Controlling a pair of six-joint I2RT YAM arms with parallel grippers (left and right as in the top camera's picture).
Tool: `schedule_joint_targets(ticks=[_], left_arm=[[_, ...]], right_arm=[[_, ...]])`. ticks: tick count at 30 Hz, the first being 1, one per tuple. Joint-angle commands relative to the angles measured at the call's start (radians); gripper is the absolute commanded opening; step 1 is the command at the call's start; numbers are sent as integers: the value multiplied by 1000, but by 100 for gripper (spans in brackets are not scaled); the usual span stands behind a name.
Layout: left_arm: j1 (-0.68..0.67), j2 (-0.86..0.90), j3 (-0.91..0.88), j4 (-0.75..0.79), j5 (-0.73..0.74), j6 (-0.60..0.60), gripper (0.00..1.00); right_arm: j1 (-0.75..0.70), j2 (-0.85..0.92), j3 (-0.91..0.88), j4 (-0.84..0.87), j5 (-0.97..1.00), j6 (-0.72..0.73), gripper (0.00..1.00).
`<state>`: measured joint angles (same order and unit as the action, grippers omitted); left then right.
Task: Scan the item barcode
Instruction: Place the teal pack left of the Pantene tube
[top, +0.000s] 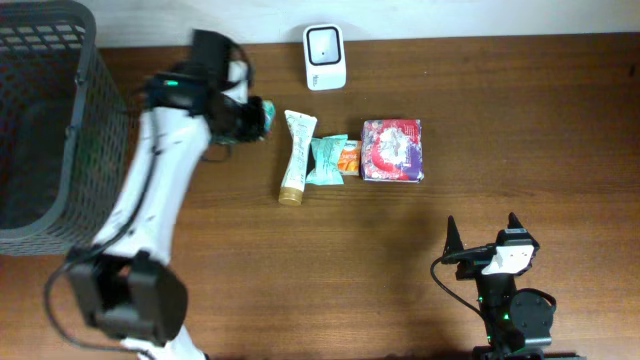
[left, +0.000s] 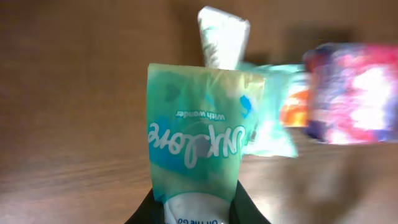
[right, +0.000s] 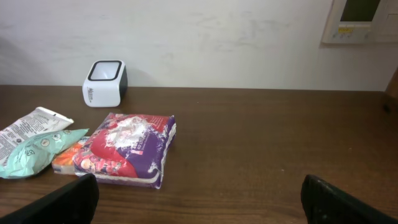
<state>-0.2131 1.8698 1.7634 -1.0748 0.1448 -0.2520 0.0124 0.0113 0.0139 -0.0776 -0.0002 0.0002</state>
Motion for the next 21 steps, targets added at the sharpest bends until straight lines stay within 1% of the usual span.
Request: schedule_joint_targets(ticks=[1,4,5,6,8,10,11,12,13,14,15,18,21], left_arm=[[-56,122,-27,47,-225,-58,0],[-70,249,-27,97,-220,-62,1],[-70,275,-27,98,-220,-62,20],[-70,290,-27,98,-220,-62,44],[-70,294,-16,98,-193,-61,46],[-69,294,32,91,-175,-61,48],[-68,293,77,73,-156,-61,49],[-63,293,183,24,-109,-61,53],[-56,293,288,-26,-83,-61,79],[-52,293,371,-67,-77,-61,98],[-47,293,455,-106,-79,-53,99],[-29,293,745,-216,-103,-3,100],[22,293,1060,-285,-216,0,100]], right_arm=[[-7,-4,-8,-2,5,4,99],[-7,-4,-8,-2,5,4,99],[-7,-4,-8,-2,5,4,99],[-7,-4,-8,-2,5,4,99],[-7,-4,-8,-3,5,4,99],[-7,-4,-8,-3,5,4,99],[-7,-4,-8,-3,5,4,99],[-7,-4,-8,-3,5,4,99],[-7,-4,-8,-2,5,4,99],[-7,-4,-8,-2,5,4,99],[-7,-4,-8,-3,5,4,99],[-7,-4,-8,-2,5,4,98],[-7,-4,-8,-2,5,4,99]])
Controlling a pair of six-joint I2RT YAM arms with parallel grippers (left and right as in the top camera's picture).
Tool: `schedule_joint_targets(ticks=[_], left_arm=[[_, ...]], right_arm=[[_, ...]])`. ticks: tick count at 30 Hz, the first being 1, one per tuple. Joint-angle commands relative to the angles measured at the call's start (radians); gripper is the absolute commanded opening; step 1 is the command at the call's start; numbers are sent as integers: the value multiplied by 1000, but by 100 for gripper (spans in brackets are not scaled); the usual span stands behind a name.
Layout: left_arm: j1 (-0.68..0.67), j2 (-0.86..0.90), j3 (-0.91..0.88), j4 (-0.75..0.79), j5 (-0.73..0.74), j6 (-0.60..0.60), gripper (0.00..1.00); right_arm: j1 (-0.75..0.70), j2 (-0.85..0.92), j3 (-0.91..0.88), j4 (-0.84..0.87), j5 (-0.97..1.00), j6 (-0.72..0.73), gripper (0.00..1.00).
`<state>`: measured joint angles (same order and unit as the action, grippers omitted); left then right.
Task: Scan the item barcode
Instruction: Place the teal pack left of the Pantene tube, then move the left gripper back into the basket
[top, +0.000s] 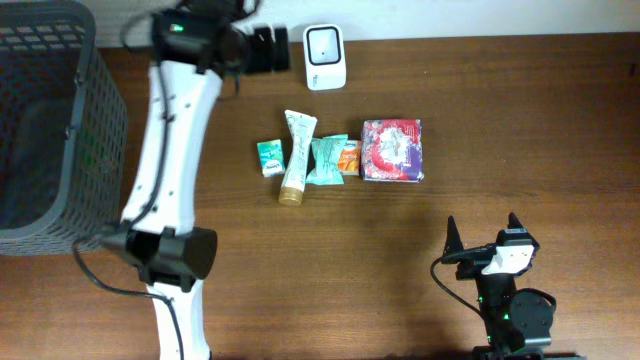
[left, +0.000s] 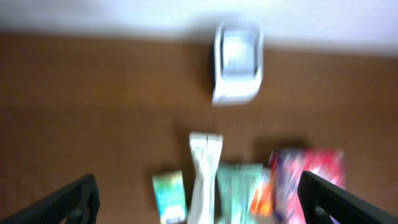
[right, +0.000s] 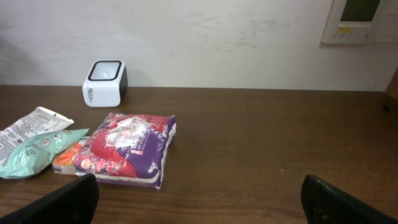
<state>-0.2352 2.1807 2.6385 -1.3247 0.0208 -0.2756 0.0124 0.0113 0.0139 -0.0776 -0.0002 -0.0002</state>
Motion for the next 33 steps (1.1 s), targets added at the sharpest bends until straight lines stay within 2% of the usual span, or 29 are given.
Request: schedule_joint_targets(ticks=[1,3,5,8,9,10,15,18,21,27,31,33], left_arm=[[68,-18,253,-48,-154,23,99],[142,-19,335,-61,-207,23,98],[267,-19,338,-63,-212,23,100],[413,-19,293,-81,-212,5,89],[463,-19,274,-92,-211,-38,90],[529,-19,246,-103,-200,-72,99],[703,-7,109,-128,-134,-75,99],[742,15,32,-134,-72,-76,99],[775,40,-64,-105,90,-76,99],[777,67,-156,-60,89,-77,99],[789,141,-156,-65,89,-163,100],[790,177,-156,-70,96,-169,99]], right_arm=[[-7,-4,-8,-2,5,4,99],[-7,-4,-8,-2,5,4,99],[-7,-4,-8,-2,5,4,99],[-7,-4,-8,-2,5,4,99],[-7,-4,-8,-2,5,4,99],[-7,-4,-8,-2,5,4,99],[-7,-4,-8,-2,5,4,99],[-7,-4,-8,-3,5,4,99],[-7,-4,-8,-3,5,4,98],[-7,-4,-8,-2,5,4,99],[-7,-4,-8,-3,5,4,99],[-7,-4,-8,-2,5,4,99]])
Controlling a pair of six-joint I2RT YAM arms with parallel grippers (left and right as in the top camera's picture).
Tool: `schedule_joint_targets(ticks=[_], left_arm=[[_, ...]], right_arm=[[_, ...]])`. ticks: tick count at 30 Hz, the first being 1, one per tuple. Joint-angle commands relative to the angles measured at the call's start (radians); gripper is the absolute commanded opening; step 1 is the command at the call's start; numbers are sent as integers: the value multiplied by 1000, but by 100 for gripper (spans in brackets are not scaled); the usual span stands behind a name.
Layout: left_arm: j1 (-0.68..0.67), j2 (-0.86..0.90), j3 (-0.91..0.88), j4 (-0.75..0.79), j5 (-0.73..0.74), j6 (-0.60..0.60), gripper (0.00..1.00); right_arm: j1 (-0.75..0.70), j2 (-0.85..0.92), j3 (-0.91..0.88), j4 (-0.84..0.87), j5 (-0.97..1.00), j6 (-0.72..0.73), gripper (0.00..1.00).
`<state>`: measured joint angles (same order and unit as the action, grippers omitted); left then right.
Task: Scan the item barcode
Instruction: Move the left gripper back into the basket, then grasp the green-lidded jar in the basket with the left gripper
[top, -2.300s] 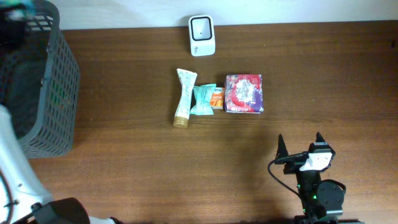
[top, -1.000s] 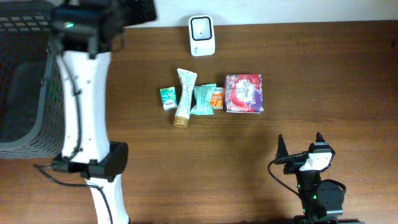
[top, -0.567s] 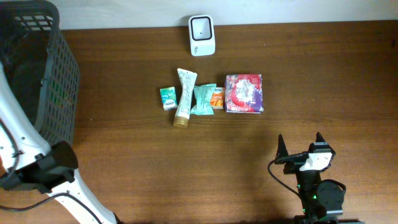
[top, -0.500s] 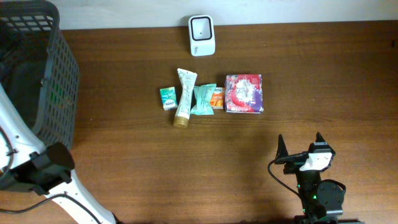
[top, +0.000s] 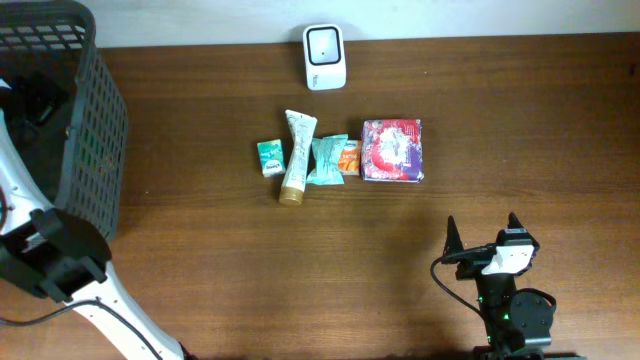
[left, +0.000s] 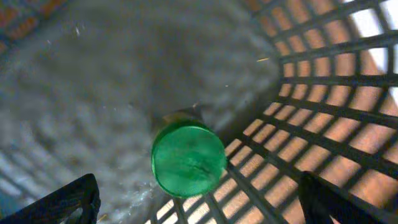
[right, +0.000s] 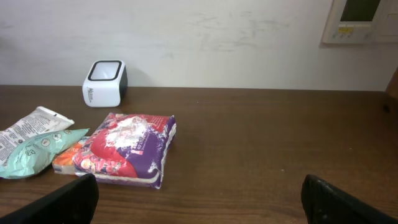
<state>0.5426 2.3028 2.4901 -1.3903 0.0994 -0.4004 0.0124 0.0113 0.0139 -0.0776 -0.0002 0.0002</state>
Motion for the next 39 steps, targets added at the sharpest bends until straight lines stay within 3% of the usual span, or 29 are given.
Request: schedule_joint_targets(ticks=[1,8,13,21,25,31,34,36,39], left_arm=[[12,61,-8,-6,17,-45,99],[10,102,-8,-5,17,-169,99],[-5,196,-8,2,21,-172,99],[-4,201,-8,3,16,-154,98],[-5,201,-8,-71,-111,-136,88],[21,201,-8,-172,-240,-125,88],[26,201,-8,-195,-238,-125,99],[25,201,-8,-207,-222,-125,99],[25,201,-8,-204,-51,-122,99]], right_arm=[[-7,-4,-8,-3,5,4,99],[-7,-4,-8,-2,5,4,99],[-7,-4,-8,-2,5,4,99],[-7,-4,-8,-2,5,4,99],[-7,-4,-8,-3,5,4,99],[-7,-4,-8,-2,5,4,99],[-7,-4,-8,-3,5,4,98],[-7,-4,-8,-2,5,4,99],[-7,-4,-8,-3,5,4,99]])
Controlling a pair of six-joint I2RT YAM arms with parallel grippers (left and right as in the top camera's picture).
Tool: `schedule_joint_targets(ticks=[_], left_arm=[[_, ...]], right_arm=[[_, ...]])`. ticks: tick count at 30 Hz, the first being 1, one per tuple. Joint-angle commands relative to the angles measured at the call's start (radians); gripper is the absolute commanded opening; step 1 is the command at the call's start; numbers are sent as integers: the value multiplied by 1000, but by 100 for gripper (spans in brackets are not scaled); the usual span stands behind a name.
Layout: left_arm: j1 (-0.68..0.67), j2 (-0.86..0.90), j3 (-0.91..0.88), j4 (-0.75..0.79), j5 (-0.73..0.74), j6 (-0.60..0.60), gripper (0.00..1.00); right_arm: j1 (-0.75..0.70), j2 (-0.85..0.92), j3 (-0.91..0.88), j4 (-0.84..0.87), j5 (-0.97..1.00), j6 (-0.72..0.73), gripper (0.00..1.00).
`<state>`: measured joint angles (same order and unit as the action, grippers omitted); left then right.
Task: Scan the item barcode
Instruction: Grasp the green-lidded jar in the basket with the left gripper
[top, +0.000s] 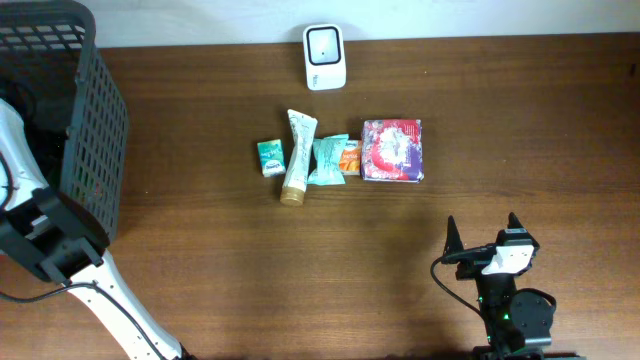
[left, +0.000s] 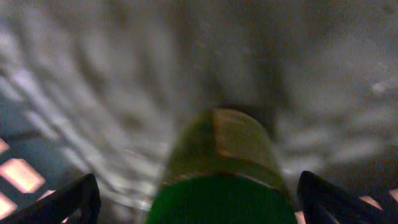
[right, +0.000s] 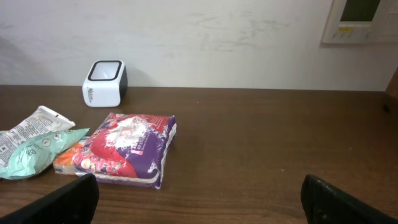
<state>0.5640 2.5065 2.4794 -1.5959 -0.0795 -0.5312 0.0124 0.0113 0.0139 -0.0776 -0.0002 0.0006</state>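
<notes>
My left gripper (left: 199, 208) is down inside the grey basket (top: 95, 120), open, its dark fingertips (left: 71, 199) on either side of a bottle with a green cap (left: 217, 155) that fills the view close up. The white scanner (top: 324, 44) stands at the table's far edge. A small teal pack (top: 268, 157), a cream tube (top: 293, 158), a teal pouch (top: 326, 160), an orange packet (top: 348, 157) and a purple pack (top: 393, 150) lie in a row at mid-table. My right gripper (right: 202, 199) rests open near the front edge, holding nothing.
The basket's tall mesh walls (left: 25, 180) close round my left gripper. A wall runs behind the table, with a white panel (right: 360, 18) on it at the right. Bare wood (top: 520, 120) lies right of the row of items.
My left gripper was above the green-capped bottle in the basket. Now it is much lower, with the bottle between its open fingers. The right arm and the items on the table have not moved.
My left gripper first held the small teal pack beside the tube. Then the pack lay on the table left of the tube, with the gripper open near the scanner. Later the arm was in the basket over a green-capped bottle, and now sits close around it.
</notes>
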Motion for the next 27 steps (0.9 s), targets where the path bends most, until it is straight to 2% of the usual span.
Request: schedule_joint_targets(ticks=[1,6,7,13,16,17,19,27], left_arm=[[4,-3,3,4,137,9,100],[1,-3,-35,-12,106,9,99],[2,-3,-61,-5,99,9,94],[2,-3,-71,17,-49,9,84],[2,-3,-71,20,-53,9,84],[2,-3,-71,20,-53,9,79],[2,-3,-71,18,-52,9,75],[2,-3,-58,-17,-37,9,69]], right_arm=[[-7,-4,-8,-2,5,3,99],[-7,-4,-8,-2,5,3,99],[-7,-4,-8,-2,5,3,99],[-7,-4,-8,-2,5,3,99],[-7,-4,-8,-3,5,3,99],[-7,-4,-8,-2,5,3,99],[-7,-4,-8,-3,5,3,99],[-7,-4,-8,-2,5,3,99]])
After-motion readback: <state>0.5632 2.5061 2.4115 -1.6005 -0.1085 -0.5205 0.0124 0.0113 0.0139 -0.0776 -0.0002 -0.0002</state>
